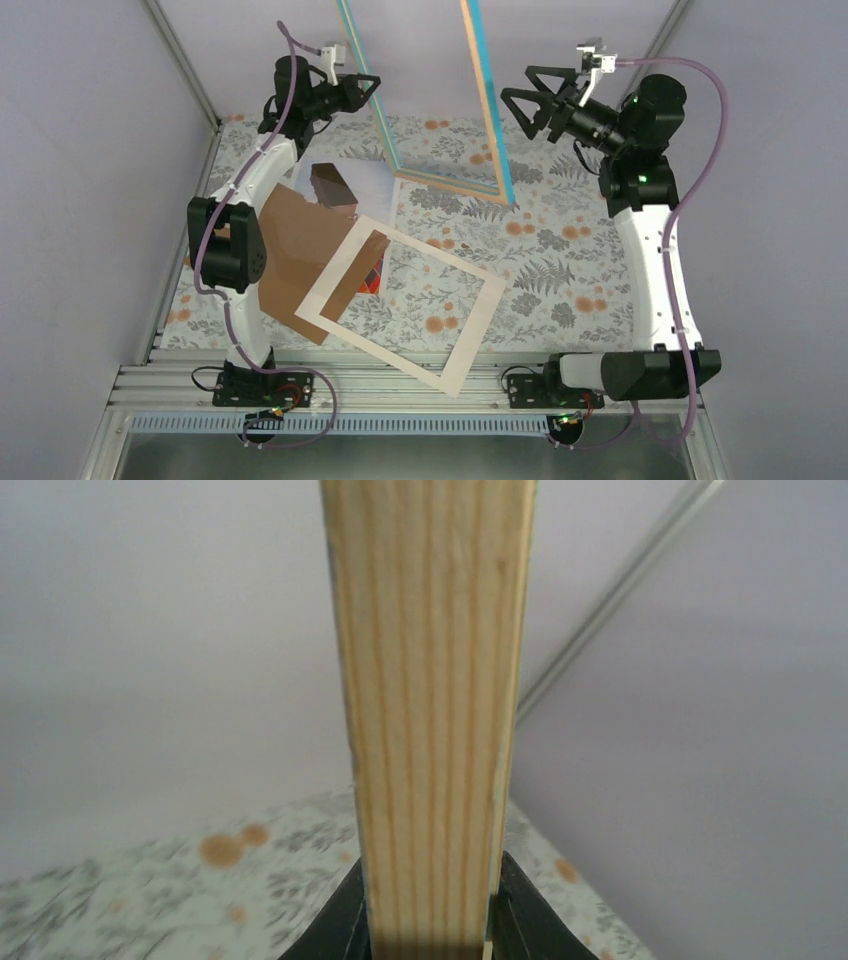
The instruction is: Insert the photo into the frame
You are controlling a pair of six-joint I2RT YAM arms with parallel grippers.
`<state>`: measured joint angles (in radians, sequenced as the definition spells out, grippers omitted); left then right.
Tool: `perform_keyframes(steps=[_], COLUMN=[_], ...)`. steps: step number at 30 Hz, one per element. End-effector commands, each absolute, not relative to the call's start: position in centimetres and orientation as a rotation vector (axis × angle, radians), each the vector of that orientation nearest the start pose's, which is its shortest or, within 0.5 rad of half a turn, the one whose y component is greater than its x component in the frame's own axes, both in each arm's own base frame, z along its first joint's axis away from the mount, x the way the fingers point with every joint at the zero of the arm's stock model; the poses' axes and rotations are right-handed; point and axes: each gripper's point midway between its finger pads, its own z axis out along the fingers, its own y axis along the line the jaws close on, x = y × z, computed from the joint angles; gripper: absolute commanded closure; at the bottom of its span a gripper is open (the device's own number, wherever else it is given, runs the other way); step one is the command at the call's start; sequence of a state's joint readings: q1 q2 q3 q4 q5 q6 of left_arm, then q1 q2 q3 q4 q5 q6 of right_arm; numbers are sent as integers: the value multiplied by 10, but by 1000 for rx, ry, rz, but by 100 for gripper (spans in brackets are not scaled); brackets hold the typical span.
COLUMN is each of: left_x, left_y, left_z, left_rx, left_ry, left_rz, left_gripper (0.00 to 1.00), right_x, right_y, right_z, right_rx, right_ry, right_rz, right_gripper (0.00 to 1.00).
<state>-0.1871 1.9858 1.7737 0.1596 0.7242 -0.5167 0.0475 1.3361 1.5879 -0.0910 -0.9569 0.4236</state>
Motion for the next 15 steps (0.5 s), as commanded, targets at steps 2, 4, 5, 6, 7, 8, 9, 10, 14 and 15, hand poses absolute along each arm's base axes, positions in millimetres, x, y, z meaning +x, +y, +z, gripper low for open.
perform_keyframes(steps=[2,4,5,6,7,8,9,10,14,15], left_x=[546,546,545,544,542,541,539,537,534,533], left_y=[-215,-220,-225,-228,-231,-234,-235,-238,-246,-248], left_z=[334,325,321,319,316,314,314,314,309,308], left_rx=[201,192,204,209,209,207,203,204,180,169], left_ry=[1883,1930,1948,1959,1967,1971,1973,1976,2011,2021], left_rz=[-940,-892,-879,-870,-856,-845,-836,-832,-799,-773], left_gripper=[98,98,98,97,98,98,98,98,98,98], right_x=[360,365,368,372,378,384,391,396,414,418], right_y=[142,138,138,136,135,132,128,125,109,106], right_z=[468,459,454,450,443,437,432,427,411,407], right_rx=[-504,-480,-469,-459,-447,-432,-413,-403,-349,-338], right_ry=[1632,1653,1666,1681,1702,1720,1735,1748,1777,1788], right_rz=[795,744,719,684,642,592,541,491,323,302], right_gripper=[0,0,0,0,0,0,0,0,0,0])
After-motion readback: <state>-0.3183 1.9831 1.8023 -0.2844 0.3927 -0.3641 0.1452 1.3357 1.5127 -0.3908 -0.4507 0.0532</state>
